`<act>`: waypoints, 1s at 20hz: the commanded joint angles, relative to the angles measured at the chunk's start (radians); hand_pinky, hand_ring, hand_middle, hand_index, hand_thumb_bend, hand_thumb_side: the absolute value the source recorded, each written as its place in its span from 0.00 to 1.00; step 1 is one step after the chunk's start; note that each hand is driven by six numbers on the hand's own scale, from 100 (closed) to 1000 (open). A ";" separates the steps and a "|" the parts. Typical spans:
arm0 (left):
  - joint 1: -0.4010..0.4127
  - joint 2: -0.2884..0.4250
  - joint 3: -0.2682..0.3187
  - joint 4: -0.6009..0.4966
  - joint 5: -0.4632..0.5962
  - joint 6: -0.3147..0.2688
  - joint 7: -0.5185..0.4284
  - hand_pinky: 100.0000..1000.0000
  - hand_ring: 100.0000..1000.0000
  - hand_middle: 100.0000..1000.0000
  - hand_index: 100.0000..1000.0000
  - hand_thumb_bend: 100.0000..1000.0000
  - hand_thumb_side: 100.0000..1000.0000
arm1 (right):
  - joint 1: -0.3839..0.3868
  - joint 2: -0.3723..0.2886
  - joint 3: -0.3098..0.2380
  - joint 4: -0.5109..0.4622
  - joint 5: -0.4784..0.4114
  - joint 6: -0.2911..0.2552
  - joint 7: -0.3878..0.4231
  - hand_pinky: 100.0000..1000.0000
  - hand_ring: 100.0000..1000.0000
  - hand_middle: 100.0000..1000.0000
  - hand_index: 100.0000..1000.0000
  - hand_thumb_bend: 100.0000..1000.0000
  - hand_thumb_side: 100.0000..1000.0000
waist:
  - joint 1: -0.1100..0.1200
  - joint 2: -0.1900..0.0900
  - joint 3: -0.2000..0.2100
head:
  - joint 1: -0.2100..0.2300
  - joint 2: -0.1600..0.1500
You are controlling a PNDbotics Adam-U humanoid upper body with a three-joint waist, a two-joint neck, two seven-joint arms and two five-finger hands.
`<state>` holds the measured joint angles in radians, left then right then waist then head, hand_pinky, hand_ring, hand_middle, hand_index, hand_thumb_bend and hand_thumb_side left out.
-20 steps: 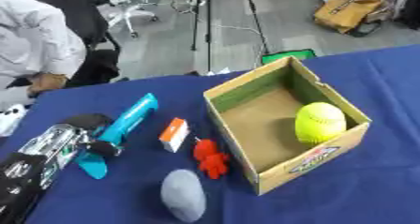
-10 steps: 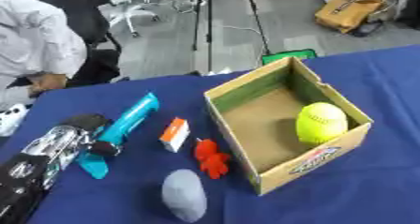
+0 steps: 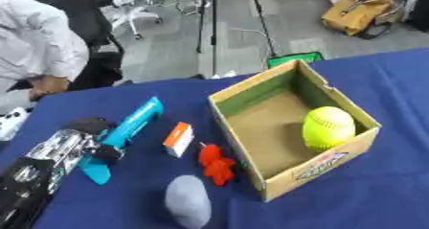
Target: Pick up objects on the table and place them in the box.
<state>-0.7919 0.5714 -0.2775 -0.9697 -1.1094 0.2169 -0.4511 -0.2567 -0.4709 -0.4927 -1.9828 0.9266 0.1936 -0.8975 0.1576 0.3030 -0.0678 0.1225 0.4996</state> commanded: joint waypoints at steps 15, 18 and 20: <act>-0.031 0.019 -0.014 -0.047 0.005 -0.011 -0.042 0.94 0.73 0.68 0.83 0.16 0.48 | -0.009 -0.019 -0.010 -0.017 -0.009 0.014 -0.009 0.85 0.74 0.45 0.56 0.00 0.39 | -0.007 -0.021 0.004 | 0.000 -0.014; -0.033 0.018 -0.014 -0.047 0.002 -0.009 -0.046 0.93 0.73 0.67 0.82 0.10 0.43 | -0.009 -0.019 -0.010 -0.017 -0.010 0.016 -0.009 0.85 0.74 0.45 0.56 0.00 0.39 | -0.006 -0.021 0.004 | 0.000 -0.017; -0.034 0.018 -0.015 -0.047 -0.001 -0.007 -0.048 0.93 0.72 0.66 0.81 0.05 0.40 | -0.009 -0.019 -0.011 -0.017 -0.011 0.016 -0.009 0.85 0.74 0.45 0.56 0.00 0.39 | -0.006 -0.022 0.004 | -0.001 -0.019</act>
<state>-0.8073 0.5702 -0.2976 -1.0003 -1.1060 0.2080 -0.4961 -0.2566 -0.4709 -0.4961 -1.9828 0.9223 0.1948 -0.8967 0.1579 0.3026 -0.0658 0.1222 0.4910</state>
